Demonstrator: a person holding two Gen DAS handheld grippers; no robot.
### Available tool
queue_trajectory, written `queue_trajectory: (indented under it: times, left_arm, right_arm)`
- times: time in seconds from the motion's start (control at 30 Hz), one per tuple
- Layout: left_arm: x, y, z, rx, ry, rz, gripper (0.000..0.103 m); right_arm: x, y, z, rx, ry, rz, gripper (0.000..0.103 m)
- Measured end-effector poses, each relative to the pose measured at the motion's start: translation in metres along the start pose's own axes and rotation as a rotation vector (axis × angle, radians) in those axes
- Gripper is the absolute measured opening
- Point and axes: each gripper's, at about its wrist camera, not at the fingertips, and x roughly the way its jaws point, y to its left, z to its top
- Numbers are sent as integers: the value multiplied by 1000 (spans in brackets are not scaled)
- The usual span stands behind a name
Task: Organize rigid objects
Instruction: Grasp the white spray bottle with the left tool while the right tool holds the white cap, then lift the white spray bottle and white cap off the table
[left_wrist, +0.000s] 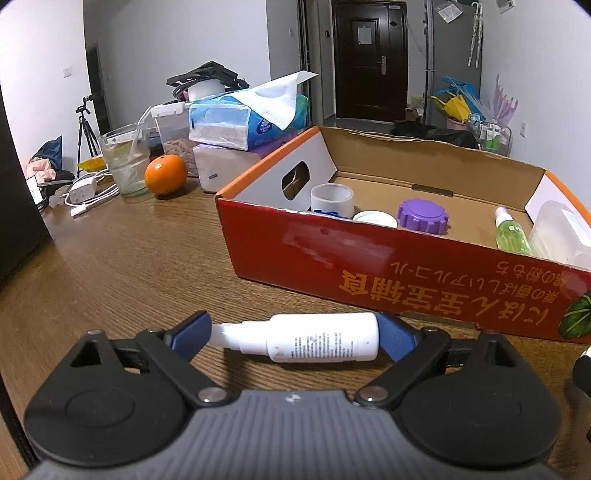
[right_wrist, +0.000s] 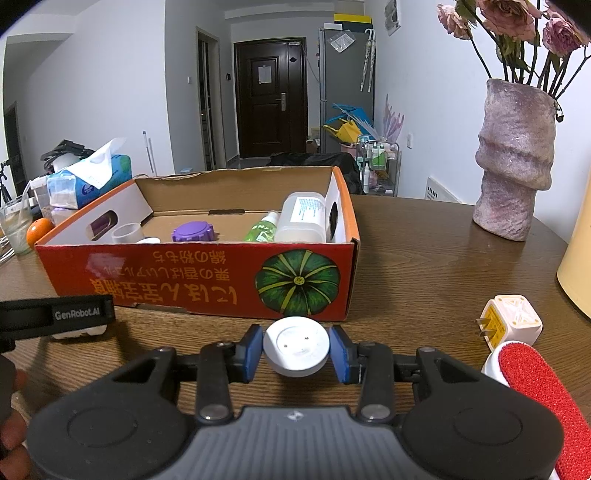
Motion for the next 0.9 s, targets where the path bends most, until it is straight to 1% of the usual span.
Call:
queue_trajectory:
  times: [0.1, 0.13, 0.17, 0.23, 0.3, 0.4, 0.47, 0.53, 0.57, 0.63, 0.8, 0.9]
  left_arm:
    - [-1, 0, 0, 1, -1, -6, 96]
    - [-3, 0, 0, 4, -10, -12, 83]
    - [-5, 0, 0, 9, -20, -16, 78]
    - [-7, -2, -1, 19, -26, -28, 77]
    - [-7, -4, -2, 30, -28, -23, 77]
    - [-8, -3, -1, 22, -26, -26, 81]
    - [-9, -2, -2, 27, -29, -15, 97]
    - [-14, 0, -3, 40, -52, -17, 99]
    - [-16, 1, -3, 46, -65, -23, 103]
    - [-20, 5, -4, 60, -80, -42, 103]
    - [-17, 18, -4, 55, -63, -99, 103]
    - [-15, 23, -4, 57, -58, -107, 103]
  right_arm:
    - [0, 0, 0, 0, 0, 0, 38]
    - [0, 0, 0, 0, 0, 0, 38]
    - [0, 0, 0, 0, 0, 0, 38]
    - [0, 0, 0, 0, 0, 0, 38]
    - [0, 0, 0, 0, 0, 0, 38]
    - [0, 0, 0, -1, 0, 1, 38]
    - [0, 0, -1, -2, 1, 2, 38]
    - [0, 0, -1, -2, 1, 2, 38]
    - [0, 0, -1, -2, 1, 2, 38]
    - [0, 1, -1, -4, 1, 1, 38]
    - [0, 2, -3, -12, 0, -1, 39]
    - [0, 4, -4, -19, -2, -4, 39]
